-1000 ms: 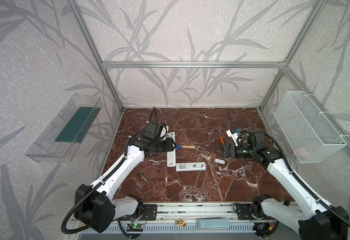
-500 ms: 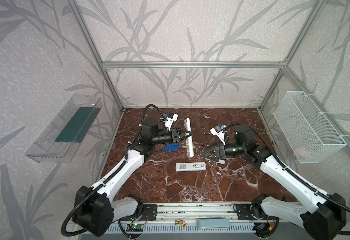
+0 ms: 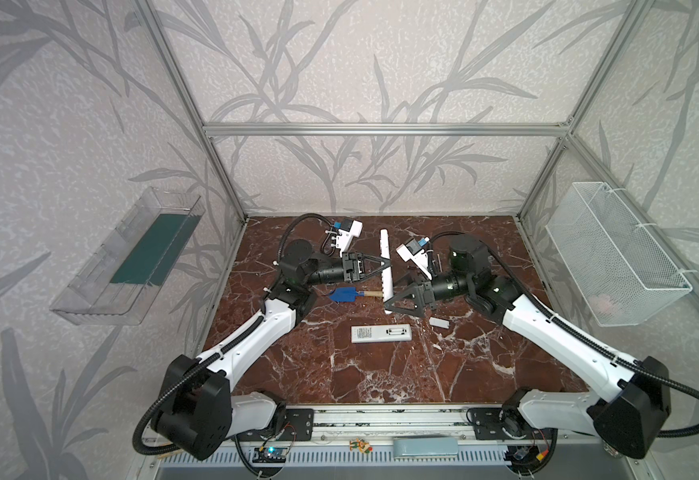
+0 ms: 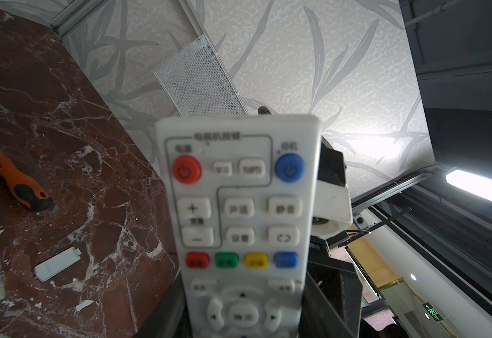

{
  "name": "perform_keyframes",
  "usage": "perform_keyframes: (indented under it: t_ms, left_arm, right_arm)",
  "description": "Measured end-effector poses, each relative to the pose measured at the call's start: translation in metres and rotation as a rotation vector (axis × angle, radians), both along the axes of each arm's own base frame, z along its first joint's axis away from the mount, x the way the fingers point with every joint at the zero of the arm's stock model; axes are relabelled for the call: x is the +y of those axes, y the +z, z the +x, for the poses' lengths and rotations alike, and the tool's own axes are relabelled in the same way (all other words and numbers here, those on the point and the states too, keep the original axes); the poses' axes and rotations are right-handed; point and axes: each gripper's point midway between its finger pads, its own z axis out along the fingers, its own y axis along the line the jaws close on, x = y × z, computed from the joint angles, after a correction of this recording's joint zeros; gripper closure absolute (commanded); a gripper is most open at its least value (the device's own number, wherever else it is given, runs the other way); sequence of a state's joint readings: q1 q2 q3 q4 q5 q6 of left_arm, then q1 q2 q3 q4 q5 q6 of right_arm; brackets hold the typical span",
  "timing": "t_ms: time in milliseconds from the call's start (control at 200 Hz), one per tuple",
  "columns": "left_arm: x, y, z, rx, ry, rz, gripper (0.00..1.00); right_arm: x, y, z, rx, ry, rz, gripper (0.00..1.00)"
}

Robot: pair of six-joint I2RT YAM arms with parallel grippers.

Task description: Unload the batteries from the remote control

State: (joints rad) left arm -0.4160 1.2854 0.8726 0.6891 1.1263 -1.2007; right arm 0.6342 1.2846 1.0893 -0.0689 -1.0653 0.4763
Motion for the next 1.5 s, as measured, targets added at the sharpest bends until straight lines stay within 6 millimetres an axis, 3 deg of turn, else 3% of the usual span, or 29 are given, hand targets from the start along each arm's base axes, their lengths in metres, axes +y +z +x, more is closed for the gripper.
perform_keyframes:
  t_ms: [455, 670, 750, 845, 980, 1090, 1200, 1385, 1500]
  left_arm:
    - [0.000, 0.006, -0.003, -0.021, -0.008, -0.028, 0.58]
    - [0.001, 0.005, -0.003, -0.050, -0.006, -0.025, 0.18]
    - [0.005, -0.003, 0.001, -0.031, 0.011, 0.001, 0.10]
    - [0.025, -0.011, 0.011, -0.015, 0.091, 0.053, 0.06]
    - [0.080, -0.011, 0.023, -0.069, 0.358, 0.165, 0.00]
    - [0.107, -0.005, 0.014, -0.166, 0.519, 0.285, 0.00]
    - [0.122, -0.009, 0.007, -0.218, 0.590, 0.411, 0.00]
    - [0.139, -0.047, 0.003, -0.183, 0.624, 0.601, 0.00]
    - [0.145, -0.059, -0.008, -0.185, 0.619, 0.654, 0.00]
  right_arm:
    - [0.004, 0.000, 0.004, 0.014, -0.007, 0.007, 0.44]
    - [0.002, -0.009, 0.006, 0.025, -0.031, -0.034, 0.53]
    - [-0.001, -0.018, 0.007, 0.016, -0.049, -0.086, 0.54]
    - [-0.008, -0.022, 0.010, -0.033, -0.082, -0.170, 0.56]
    - [-0.024, -0.030, 0.019, -0.140, -0.153, -0.323, 0.57]
    - [-0.039, -0.052, 0.023, -0.207, -0.182, -0.503, 0.56]
    - [-0.041, -0.092, 0.013, -0.290, -0.113, -0.732, 0.52]
    - [-0.047, -0.166, -0.013, -0.458, 0.147, -1.121, 0.50]
    - [-0.053, -0.191, -0.028, -0.545, 0.287, -1.225, 0.47]
